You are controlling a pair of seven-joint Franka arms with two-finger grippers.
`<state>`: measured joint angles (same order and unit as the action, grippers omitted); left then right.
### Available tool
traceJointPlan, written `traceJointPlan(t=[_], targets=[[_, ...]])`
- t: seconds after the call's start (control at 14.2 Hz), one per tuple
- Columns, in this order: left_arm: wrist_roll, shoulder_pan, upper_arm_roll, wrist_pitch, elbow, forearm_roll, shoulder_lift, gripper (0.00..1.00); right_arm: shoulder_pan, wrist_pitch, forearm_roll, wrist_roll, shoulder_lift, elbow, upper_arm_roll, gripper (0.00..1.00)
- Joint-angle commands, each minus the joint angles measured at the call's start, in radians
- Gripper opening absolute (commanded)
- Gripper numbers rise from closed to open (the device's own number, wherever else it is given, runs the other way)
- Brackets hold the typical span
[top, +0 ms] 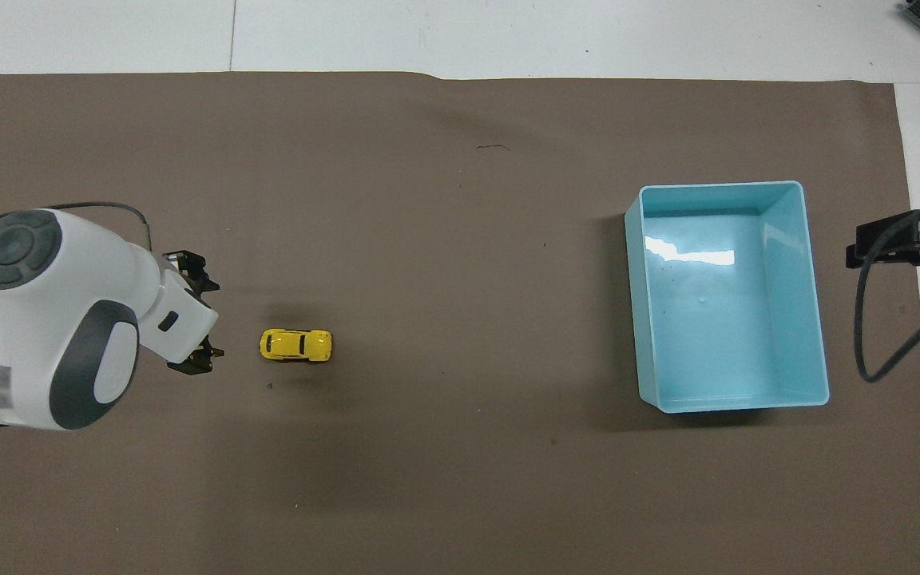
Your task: Wind up and store yellow beetle car
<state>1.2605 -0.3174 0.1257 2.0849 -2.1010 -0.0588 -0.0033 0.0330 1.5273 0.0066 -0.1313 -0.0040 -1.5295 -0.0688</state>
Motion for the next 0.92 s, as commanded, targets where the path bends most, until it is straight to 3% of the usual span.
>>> traceJointPlan(t=[0.0, 0.49, 0.71, 0.85], targets=[[-0.119, 0.061, -0.003, -0.034, 0.062, 0.008, -0.034, 1.0, -0.004, 0.002, 0.004, 0.048, 0.001, 0.005, 0.006, 1.0], [-0.713, 0.086, -0.003, -0.149, 0.228, 0.086, -0.03, 1.0, -0.004, -0.013, 0.003, 0.254, -0.016, -0.012, 0.024, 1.0], [-1.08, 0.086, -0.003, -0.2, 0.297, 0.085, -0.03, 1.0, -0.005, -0.012, 0.009, 0.586, -0.037, -0.05, 0.024, 1.0], [-1.142, 0.087, 0.0, -0.273, 0.358, 0.076, -0.034, 1.0, -0.004, -0.006, 0.007, 0.779, -0.086, -0.122, 0.026, 1.0]])
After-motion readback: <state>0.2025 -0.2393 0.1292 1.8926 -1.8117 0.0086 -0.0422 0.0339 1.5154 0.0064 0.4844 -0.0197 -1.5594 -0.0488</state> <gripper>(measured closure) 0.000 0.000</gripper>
